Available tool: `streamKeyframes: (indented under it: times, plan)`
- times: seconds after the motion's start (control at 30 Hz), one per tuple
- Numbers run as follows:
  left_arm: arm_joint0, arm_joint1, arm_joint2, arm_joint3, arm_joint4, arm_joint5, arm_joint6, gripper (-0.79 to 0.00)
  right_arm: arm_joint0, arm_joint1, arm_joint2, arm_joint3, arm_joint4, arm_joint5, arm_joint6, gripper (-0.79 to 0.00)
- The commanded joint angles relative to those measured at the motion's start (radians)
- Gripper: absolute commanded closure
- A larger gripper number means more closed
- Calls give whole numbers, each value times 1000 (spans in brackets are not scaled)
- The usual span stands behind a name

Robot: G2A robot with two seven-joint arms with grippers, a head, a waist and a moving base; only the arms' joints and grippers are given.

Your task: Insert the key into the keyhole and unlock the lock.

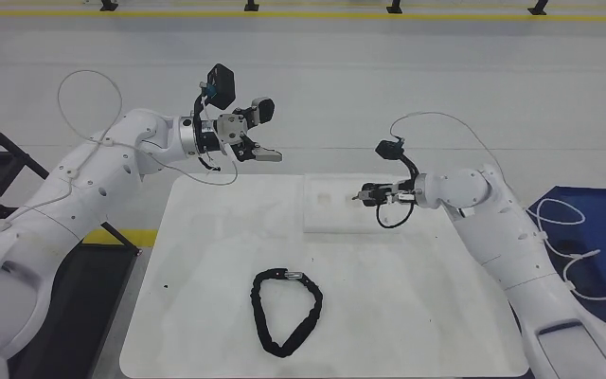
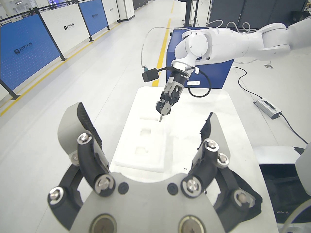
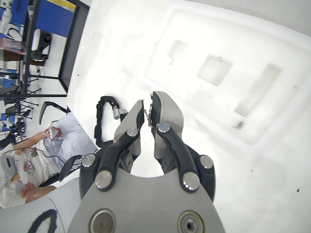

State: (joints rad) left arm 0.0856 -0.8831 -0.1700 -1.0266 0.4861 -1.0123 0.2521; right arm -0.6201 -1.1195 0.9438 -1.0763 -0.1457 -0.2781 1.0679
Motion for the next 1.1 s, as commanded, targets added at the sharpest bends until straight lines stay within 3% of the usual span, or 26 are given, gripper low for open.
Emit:
streamKeyframes:
  times: [0.0, 0.53, 1.07]
  plan:
    - [0, 0, 0, 0, 0, 0, 0, -785, -33, 10, 37, -31, 58, -39, 11, 0]
    - [0, 0, 0, 0, 0, 0, 0, -785, -156, 41, 161, -76, 397, -220, 112, 0]
    - [0, 0, 0, 0, 0, 0, 0, -785, -156, 41, 161, -76, 397, -220, 112, 0]
